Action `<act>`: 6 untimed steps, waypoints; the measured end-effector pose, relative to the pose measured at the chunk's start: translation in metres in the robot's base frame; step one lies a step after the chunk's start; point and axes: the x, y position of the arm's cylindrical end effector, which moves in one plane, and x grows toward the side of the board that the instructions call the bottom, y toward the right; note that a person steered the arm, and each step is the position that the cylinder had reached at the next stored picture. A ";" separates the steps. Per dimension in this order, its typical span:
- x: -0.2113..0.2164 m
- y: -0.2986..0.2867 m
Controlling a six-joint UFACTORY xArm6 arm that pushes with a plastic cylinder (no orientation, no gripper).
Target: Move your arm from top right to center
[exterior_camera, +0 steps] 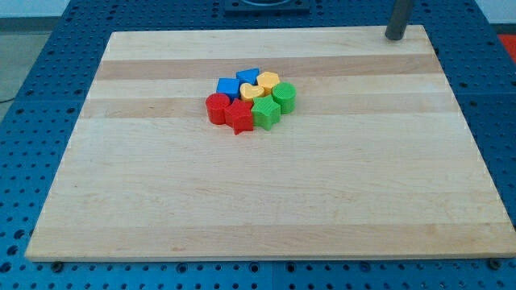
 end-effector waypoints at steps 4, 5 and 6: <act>0.042 -0.062; 0.061 -0.082; 0.072 -0.098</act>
